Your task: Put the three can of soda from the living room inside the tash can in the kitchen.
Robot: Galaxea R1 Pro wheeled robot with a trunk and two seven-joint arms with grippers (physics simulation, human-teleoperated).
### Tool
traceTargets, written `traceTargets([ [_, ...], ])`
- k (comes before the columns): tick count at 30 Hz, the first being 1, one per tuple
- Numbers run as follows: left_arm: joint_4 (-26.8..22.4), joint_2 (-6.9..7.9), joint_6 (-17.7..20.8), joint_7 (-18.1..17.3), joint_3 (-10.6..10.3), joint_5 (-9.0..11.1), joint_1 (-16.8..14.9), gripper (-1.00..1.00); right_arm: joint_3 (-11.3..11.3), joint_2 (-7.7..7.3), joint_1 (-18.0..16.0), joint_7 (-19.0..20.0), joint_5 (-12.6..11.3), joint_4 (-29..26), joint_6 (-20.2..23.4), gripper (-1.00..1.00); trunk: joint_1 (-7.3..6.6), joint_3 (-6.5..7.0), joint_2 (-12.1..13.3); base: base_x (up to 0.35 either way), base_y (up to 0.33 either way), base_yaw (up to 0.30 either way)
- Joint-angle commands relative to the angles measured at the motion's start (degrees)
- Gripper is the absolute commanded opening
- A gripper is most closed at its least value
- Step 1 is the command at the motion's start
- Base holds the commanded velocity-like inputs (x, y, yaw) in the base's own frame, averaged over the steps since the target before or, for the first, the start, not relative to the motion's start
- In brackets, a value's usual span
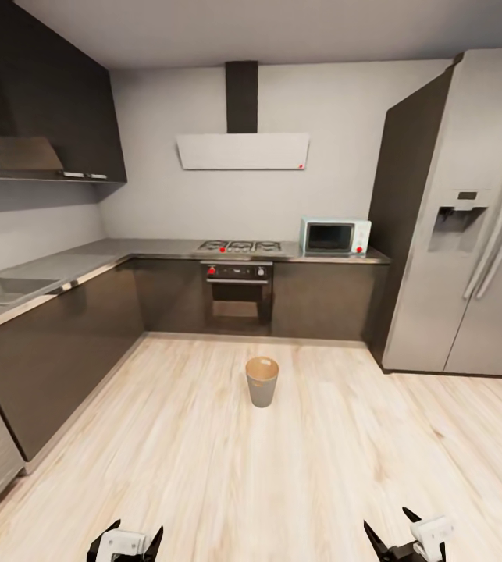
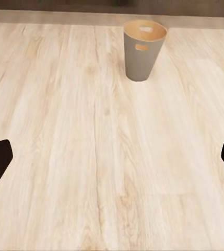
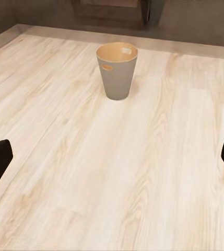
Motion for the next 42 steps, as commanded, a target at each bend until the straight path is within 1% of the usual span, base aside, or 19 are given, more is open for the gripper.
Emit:
traceTargets([
  [1,0.3,0.01,0.0,0.0,0.0,0.0,0.0,1.0,0.0,0.0,0.0,0.0,0.0,0.0,0.0,1.0,0.0,0.0,0.0,0.323,0.0,0.0],
  [8,1.3,0.02,-0.1,0.0,0.0,0.1,-0.1,1.0,0.1,0.01,0.0,0.0,0.0,0.4,0.0,1.0,0.0,0.0,0.0,0.323,0.0,0.0],
  [21,1.5,0.03,-0.1,0.0,0.0,0.1,-0.1,1.0,0.1,0.01,0.0,0.0,0.0,0.8,0.0,1.0,0.0,0.0,0.0,0.323,0.0,0.0],
  [23,1.5,0.03,-0.1,0.0,0.0,0.1,-0.1,1.0,0.1,0.05,0.0,0.0,0.4,0.9,0.0,1.0,0.0,0.0,0.0,0.322,0.0,0.0],
  [26,1.5,0.03,-0.1,0.0,0.0,0.1,-0.1,1.0,0.1,0.07,0.0,-0.1,1.8,1.0,0.0,1.0,0.0,0.0,0.0,0.321,0.0,0.0],
  [30,1.5,0.03,-0.1,0.0,0.0,0.1,-0.1,1.0,0.1,0.14,0.0,-0.1,2.5,1.0,0.0,1.0,0.0,0.0,0.0,0.32,0.0,0.0],
  [38,1.5,0.03,-0.1,0.0,0.0,0.1,-0.1,1.0,0.1,0.17,0.0,0.0,2.7,1.0,-0.1,1.0,0.0,0.0,0.0,0.322,0.0,0.0],
  [40,1.5,0.03,-0.1,0.0,0.0,0.1,-0.1,1.0,0.5,0.17,0.0,0.0,2.8,1.1,-0.1,1.0,0.0,0.0,0.0,0.323,0.0,0.0],
  [42,1.5,0.03,-0.1,0.0,0.0,0.1,-0.1,1.0,1.3,0.17,0.0,0.0,2.8,1.0,-0.1,1.0,0.0,0.0,0.0,0.323,0.0,0.0],
])
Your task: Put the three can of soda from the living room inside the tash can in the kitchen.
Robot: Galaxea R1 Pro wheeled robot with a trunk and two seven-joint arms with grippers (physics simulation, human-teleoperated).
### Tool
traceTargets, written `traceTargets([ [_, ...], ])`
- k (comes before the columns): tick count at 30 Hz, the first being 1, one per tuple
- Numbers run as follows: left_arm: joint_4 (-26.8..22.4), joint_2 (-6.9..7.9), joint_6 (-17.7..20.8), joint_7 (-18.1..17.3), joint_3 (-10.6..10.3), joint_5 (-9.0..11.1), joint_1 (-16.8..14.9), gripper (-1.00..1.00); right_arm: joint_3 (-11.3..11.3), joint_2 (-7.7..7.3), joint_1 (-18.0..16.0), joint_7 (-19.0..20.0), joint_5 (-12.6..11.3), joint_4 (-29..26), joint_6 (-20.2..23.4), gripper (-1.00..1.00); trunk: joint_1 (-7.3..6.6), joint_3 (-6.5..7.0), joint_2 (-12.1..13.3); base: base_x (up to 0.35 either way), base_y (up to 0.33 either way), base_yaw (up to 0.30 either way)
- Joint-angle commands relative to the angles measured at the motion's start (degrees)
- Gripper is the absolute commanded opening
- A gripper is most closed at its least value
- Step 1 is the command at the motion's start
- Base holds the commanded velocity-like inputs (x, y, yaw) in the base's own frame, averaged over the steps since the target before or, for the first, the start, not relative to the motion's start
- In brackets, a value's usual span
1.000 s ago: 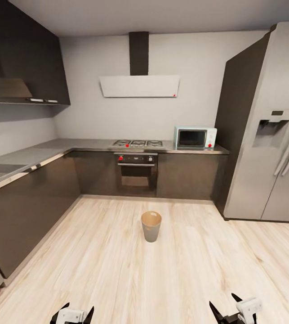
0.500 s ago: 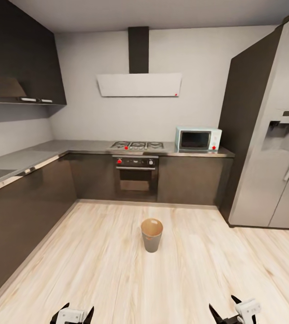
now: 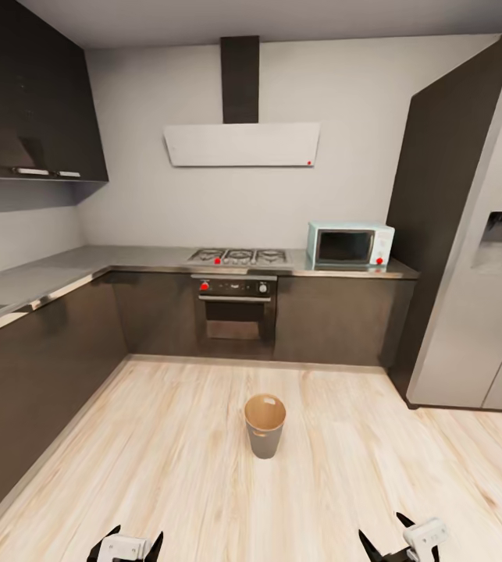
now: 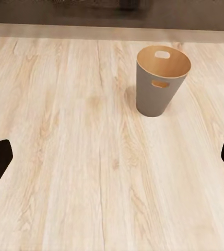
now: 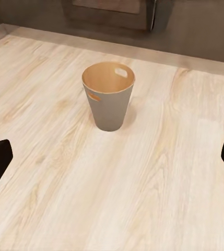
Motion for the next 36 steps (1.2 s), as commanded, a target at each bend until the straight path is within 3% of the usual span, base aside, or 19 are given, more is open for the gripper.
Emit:
traceTargets([
  [1,0.0,0.0,0.0,0.0,0.0,0.0,0.0,1.0,0.4,0.0,0.0,0.0,0.0,0.0,0.0,1.0,0.0,0.0,0.0,0.323,0.0,0.0],
  [10,0.0,0.0,0.0,0.0,0.0,0.0,0.0,1.0,1.2,0.04,0.0,0.0,0.0,0.0,0.0,1.0,0.0,0.0,0.0,0.323,0.0,0.038],
  [22,0.0,0.0,0.0,-0.1,0.0,0.0,0.0,1.0,1.2,0.0,0.0,0.0,0.0,0.0,0.1,1.0,0.0,0.0,0.0,0.323,0.0,0.182],
  [36,0.0,0.0,0.0,-0.1,0.0,0.0,0.0,1.0,1.1,0.0,0.0,0.0,-0.1,0.0,0.0,1.0,0.0,0.0,0.0,0.323,0.0,0.013],
])
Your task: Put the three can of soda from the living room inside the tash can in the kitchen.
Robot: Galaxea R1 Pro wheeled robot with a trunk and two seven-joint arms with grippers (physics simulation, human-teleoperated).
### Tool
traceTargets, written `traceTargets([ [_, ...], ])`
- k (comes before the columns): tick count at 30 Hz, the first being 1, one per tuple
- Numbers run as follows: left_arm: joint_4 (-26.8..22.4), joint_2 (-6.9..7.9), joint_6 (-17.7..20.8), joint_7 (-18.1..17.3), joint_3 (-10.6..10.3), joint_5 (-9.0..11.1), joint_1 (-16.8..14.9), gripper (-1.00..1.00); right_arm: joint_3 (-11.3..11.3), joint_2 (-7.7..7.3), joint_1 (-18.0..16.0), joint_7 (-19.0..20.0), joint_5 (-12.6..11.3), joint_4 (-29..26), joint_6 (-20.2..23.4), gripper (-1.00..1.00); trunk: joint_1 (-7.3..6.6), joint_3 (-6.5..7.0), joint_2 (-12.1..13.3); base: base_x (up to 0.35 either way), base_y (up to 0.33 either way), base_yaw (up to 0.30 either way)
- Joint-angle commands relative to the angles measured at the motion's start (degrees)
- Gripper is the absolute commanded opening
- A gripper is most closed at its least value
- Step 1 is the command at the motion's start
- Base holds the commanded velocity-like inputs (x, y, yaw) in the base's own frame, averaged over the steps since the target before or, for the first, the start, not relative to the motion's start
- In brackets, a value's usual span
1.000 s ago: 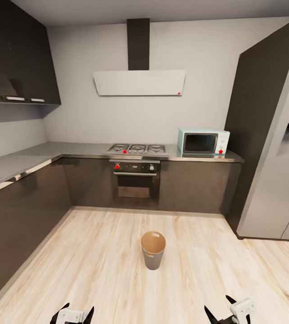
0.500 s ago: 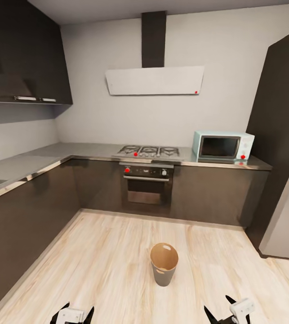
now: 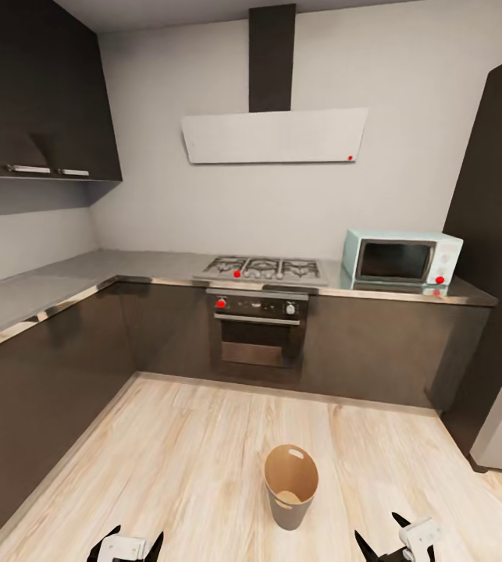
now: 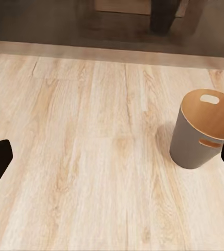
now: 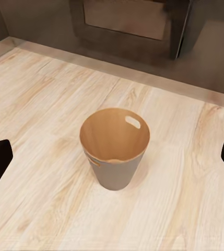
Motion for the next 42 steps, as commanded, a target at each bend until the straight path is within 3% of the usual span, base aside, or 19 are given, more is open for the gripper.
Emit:
traceTargets([
  [1,0.0,0.0,0.0,0.0,0.0,0.0,0.0,1.0,0.0,0.0,0.0,0.0,0.0,0.0,0.0,1.0,0.0,0.0,0.0,0.323,0.0,0.0],
  [29,0.0,0.0,0.1,0.0,0.0,0.1,0.0,1.0,0.0,0.0,0.0,0.0,0.0,0.1,0.1,1.0,0.0,0.0,0.0,0.302,0.0,0.0],
  [42,0.0,0.02,0.0,0.0,0.0,0.2,0.0,1.0,0.1,0.0,-0.1,0.0,0.0,1.0,0.1,1.0,0.0,0.0,0.0,0.142,0.0,0.0],
])
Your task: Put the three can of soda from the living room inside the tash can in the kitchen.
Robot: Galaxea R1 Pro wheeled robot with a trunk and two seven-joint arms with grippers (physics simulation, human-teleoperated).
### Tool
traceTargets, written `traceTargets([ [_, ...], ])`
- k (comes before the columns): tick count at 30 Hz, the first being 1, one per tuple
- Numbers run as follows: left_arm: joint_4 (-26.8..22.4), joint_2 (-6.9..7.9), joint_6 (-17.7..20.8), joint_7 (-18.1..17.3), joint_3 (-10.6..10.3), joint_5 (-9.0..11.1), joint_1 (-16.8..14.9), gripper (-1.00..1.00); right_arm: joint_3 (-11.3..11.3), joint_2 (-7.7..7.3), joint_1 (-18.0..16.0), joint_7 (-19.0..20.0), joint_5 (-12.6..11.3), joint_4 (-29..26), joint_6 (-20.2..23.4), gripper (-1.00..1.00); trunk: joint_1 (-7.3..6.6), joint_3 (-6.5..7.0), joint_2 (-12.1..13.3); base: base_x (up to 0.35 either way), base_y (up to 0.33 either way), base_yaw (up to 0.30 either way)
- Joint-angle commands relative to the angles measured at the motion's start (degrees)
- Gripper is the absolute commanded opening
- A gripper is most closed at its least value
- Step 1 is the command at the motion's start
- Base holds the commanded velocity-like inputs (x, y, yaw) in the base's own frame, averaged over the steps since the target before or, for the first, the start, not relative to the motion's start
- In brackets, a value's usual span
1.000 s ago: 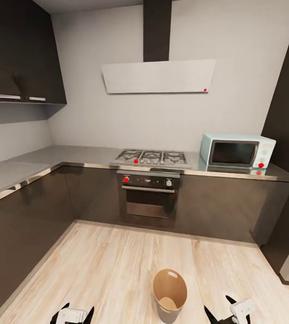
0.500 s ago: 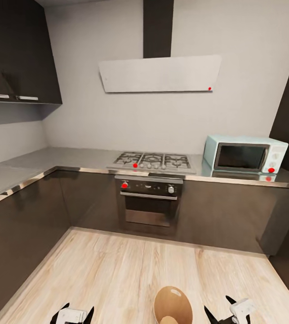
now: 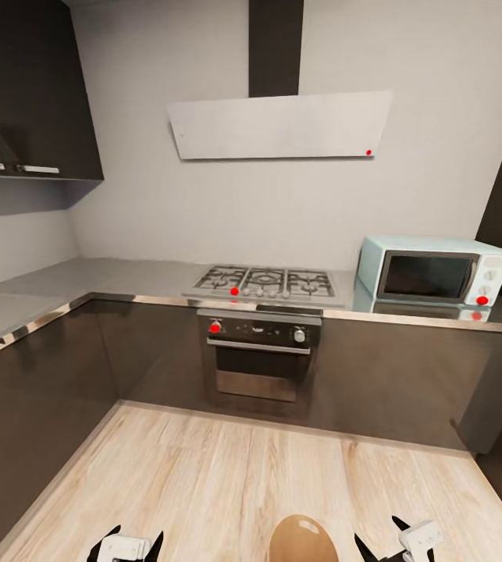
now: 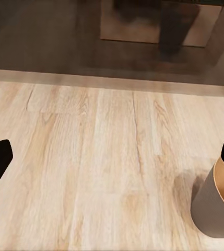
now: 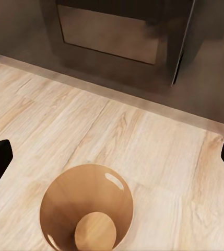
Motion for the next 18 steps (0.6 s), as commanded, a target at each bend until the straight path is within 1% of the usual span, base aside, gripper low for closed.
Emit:
traceTargets([
  [1,0.0,0.0,0.0,0.0,0.0,0.0,0.0,1.0,0.0,0.0,0.0,0.0,0.0,0.0,0.0,1.0,0.0,0.0,0.0,0.024,0.0,0.0],
  [9,-0.1,-0.09,0.0,0.0,0.1,0.0,0.0,1.0,0.0,0.02,-0.2,0.0,0.0,0.1,0.2,1.0,0.0,0.0,0.0,0.007,0.0,0.0],
  [13,-0.1,-0.1,0.1,0.0,0.2,0.0,0.0,1.0,0.4,0.07,-0.3,0.0,0.0,0.0,0.4,1.0,0.0,0.0,0.0,0.0,0.0,0.0],
  [16,-0.1,-0.08,0.1,0.0,0.2,0.0,0.0,1.0,0.6,0.04,-0.6,0.0,0.1,-0.1,1.5,1.0,0.0,0.0,0.0,0.0,0.0,0.0],
  [18,-0.1,-0.07,0.1,0.0,0.2,0.0,0.0,1.0,0.7,0.02,-1.0,0.0,0.1,-0.2,3.0,1.0,0.0,0.0,0.0,0.0,0.0,0.0],
])
